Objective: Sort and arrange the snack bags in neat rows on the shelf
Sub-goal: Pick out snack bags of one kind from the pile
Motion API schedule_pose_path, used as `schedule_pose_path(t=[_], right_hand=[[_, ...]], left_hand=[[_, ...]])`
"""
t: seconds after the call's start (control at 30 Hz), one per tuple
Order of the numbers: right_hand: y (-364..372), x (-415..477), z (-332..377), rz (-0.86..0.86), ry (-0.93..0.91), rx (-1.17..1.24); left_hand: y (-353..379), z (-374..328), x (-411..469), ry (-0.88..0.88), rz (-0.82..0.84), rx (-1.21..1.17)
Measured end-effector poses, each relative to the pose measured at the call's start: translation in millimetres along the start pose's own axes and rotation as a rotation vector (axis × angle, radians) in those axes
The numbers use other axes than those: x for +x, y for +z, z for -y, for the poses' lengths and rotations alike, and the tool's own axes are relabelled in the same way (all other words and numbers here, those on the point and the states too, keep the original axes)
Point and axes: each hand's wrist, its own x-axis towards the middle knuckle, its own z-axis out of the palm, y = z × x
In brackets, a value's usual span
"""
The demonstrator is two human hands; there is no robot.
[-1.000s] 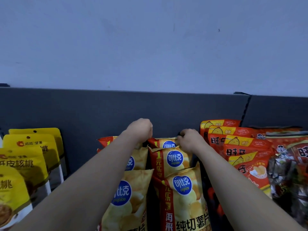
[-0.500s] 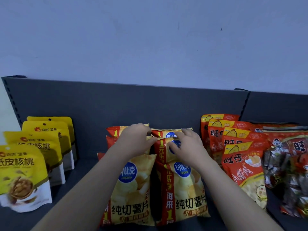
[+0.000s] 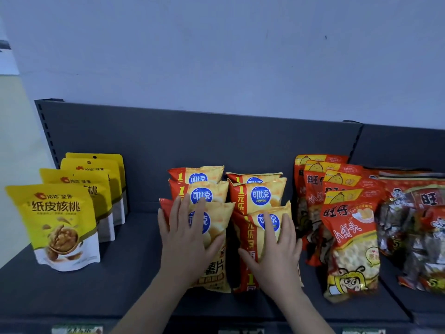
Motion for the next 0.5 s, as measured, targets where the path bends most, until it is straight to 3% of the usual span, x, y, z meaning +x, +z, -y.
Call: schedule_pose_path(t=[0.13, 0.3, 0.5], right_hand=[[11.2, -12.6, -0.3, -0.056, 0.019, 0.001], [23.9, -17.8, 3.1, -0.274, 0.036, 0.063], [28.6, -16.1, 3.9, -0.361, 0.067, 0.174]], left_hand=[[14.4, 2.2, -16.3, 0.028, 0.015, 0.027], [21.4, 4.1, -14.2, 0.024, -0.035, 0.028], [6.6, -12.9, -1.3, 0.115, -0.188, 0.022]])
